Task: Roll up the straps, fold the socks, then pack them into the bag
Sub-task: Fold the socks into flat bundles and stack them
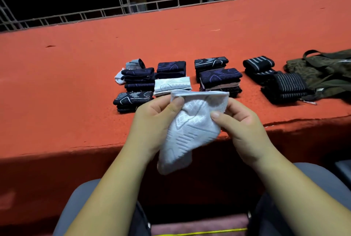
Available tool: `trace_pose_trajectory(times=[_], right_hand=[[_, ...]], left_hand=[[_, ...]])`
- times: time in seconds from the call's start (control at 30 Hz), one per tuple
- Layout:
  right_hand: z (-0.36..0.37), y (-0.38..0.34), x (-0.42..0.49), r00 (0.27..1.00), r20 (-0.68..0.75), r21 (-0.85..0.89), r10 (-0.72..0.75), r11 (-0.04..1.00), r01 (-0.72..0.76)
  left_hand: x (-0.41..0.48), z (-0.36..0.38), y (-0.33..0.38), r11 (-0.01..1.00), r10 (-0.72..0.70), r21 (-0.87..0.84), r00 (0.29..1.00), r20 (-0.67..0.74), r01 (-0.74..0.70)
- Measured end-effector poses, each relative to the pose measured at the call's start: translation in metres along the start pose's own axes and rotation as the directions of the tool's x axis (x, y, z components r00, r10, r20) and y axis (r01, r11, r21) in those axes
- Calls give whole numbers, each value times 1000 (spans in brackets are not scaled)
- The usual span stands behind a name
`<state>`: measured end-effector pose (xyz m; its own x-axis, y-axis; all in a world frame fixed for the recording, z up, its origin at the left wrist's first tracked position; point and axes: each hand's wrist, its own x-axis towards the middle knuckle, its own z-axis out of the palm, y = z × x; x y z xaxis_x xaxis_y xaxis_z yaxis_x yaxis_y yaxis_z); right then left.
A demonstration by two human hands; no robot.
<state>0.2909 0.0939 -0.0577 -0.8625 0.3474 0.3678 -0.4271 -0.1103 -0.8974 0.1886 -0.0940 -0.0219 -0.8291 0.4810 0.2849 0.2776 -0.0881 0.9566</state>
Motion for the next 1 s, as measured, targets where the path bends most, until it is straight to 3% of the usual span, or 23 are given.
trace_pose_trajectory(times=[0.13,0.3,0.43,0.7,0.8,1.0], right_hand=[[2,-2,2,996,-62,50,62,997,-59],[-2,7,5,990,-100,-27,103,994,-107],[-8,14,7,988,-62,-145,142,978,-149],[-8,22,4,987,-1,-371,162,916,-151],[-8,22,5,986,-10,-362,166,918,-159],[-12,20,6,985,-52,-381,163,909,-170]], left_hand=[[1,-6,-3,990,-39,-131,989,144,58],[3,-9,-14,990,-112,-90,994,-10,111],[3,-8,-19,978,-193,-81,981,18,194],[5,-6,-21,996,-92,3,995,-32,92],[7,-9,-22,995,-34,90,999,-22,36],[7,-14,-24,996,-80,39,994,79,77]])
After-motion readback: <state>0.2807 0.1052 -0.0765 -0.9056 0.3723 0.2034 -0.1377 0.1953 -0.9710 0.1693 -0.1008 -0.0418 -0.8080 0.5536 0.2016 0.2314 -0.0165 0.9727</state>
